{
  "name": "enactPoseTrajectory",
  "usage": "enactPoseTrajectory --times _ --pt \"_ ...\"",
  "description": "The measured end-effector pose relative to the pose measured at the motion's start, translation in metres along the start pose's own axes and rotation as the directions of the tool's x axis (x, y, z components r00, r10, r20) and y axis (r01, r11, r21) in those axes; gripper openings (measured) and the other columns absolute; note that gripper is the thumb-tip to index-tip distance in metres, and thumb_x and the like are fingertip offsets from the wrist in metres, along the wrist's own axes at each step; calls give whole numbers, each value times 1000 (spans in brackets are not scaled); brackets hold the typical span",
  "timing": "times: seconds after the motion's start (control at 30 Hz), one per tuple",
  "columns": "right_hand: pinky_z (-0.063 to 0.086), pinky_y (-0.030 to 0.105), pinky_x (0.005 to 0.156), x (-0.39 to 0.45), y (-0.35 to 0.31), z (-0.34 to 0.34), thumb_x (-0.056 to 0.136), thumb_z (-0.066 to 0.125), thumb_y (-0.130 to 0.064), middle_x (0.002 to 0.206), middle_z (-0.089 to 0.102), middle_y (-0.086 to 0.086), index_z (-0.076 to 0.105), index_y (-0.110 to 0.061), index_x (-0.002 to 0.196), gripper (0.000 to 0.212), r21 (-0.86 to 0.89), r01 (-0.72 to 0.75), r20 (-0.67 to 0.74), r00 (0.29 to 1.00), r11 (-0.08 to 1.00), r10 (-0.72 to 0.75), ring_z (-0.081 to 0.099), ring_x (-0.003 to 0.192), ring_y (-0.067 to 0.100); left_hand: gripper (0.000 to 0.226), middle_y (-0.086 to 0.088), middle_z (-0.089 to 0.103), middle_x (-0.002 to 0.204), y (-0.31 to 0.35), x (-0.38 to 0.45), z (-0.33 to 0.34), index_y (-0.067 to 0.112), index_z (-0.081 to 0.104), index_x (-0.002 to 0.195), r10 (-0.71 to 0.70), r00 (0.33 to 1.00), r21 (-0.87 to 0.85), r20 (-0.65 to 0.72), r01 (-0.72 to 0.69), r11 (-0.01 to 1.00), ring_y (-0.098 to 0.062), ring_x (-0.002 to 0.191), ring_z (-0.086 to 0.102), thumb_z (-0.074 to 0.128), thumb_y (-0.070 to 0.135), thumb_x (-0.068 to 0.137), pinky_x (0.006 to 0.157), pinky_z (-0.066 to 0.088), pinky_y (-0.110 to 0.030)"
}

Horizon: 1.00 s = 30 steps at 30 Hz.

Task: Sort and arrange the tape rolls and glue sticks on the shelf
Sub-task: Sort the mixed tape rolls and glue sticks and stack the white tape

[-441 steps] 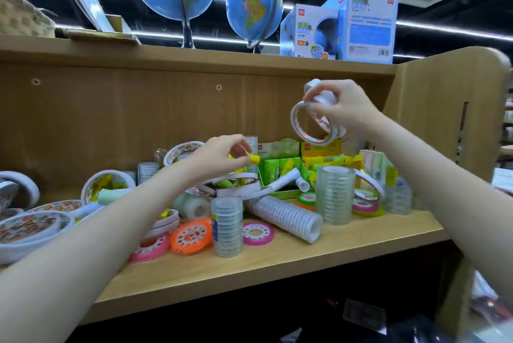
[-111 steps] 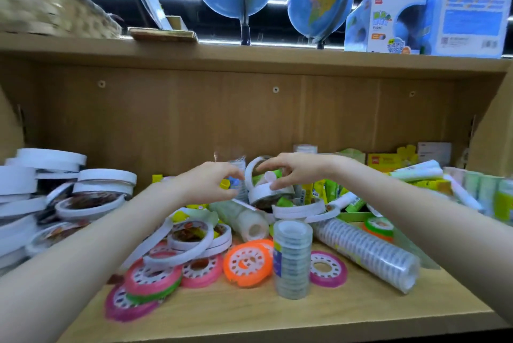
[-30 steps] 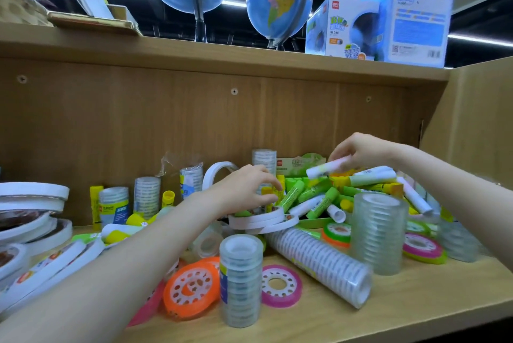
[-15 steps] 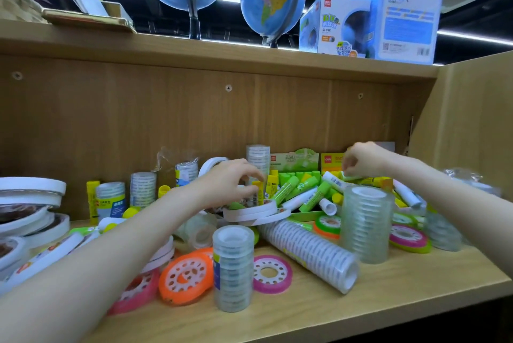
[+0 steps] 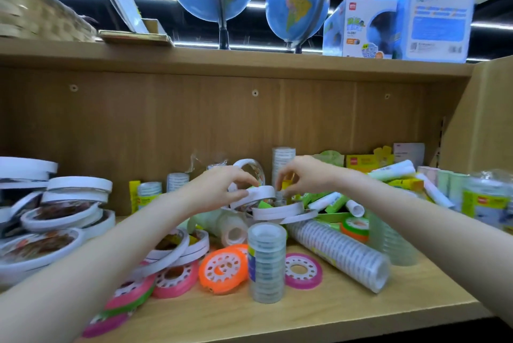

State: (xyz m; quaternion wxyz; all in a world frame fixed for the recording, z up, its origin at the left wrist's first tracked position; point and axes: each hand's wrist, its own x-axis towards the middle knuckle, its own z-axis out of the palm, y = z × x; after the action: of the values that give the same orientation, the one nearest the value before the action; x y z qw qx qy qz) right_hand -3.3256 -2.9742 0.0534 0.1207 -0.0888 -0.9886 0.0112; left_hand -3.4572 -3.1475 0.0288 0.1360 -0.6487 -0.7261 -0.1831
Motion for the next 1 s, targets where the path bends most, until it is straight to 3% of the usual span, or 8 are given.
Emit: enactPoseTrajectory --times 0.07,0.17,0.27,0.43,0.57,0.7,0.83,1.0 --pt "48 19 59 -2 10 -20 82 69 -17 73 61 -6 68 -17 94 12 203 -67 -146 984 977 98 56 62 8 24 8 59 108 3 10 -3 18 67 112 41 999 7 -9 -41 999 -5 99 51 58 17 91 91 37 -20" --pt "51 23 57 -9 40 -52 80 71 -9 69 62 3 58 -11 89 16 490 -153 -292 899 858 327 60 61 17 22 12 51 94 11 27 -3 20 69 109 71 993 56 97 -76 995 -4 87 46 59 22 90 79 34 -19" --pt "54 29 68 -12 64 -55 77 75 -9 69 64 7 50 -11 83 26 501 -299 -272 837 812 475 64 63 20 27 9 47 92 15 45 2 23 66 115 30 947 135 320 -77 988 -6 91 43 61 27 88 78 32 -18" --pt "48 14 44 -1 76 -26 79 73 -8 58 64 1 54 -10 79 19 575 -391 -173 801 719 573 65 52 11 32 -1 47 102 18 62 13 27 63 118 -19 897 303 442 -129 944 -21 104 49 62 26 87 87 43 -34" --pt "46 11 46 7 68 -11 80 70 -9 66 62 0 53 -14 73 19 317 -472 -138 835 823 533 61 46 5 32 -4 47 121 17 68 21 27 62 119 -21 902 418 432 -180 891 -25 114 44 61 28 87 96 40 -40" --pt "49 20 49 5 63 -13 78 74 -14 77 62 4 51 -15 76 23 57 -449 -39 892 892 451 58 47 10 31 -4 54 120 8 67 13 20 68 105 -36 927 241 373 -59 969 -23 112 52 63 39 82 95 44 -42" --pt "56 29 68 -5 63 -15 81 71 -20 96 70 13 57 -16 80 14 -14 -406 69 911 914 406 65 63 18 21 -3 67 103 5 60 -9 22 68 94 -87 965 -24 247 96 995 -18 92 61 62 39 83 87 50 -41" --pt "52 22 60 -17 52 -20 84 66 -17 104 68 14 62 -11 102 19 -32 -323 132 937 946 324 61 62 15 15 5 58 73 19 61 -12 19 68 92 -108 992 -129 65 116 985 -8 64 48 61 31 87 62 40 -26"
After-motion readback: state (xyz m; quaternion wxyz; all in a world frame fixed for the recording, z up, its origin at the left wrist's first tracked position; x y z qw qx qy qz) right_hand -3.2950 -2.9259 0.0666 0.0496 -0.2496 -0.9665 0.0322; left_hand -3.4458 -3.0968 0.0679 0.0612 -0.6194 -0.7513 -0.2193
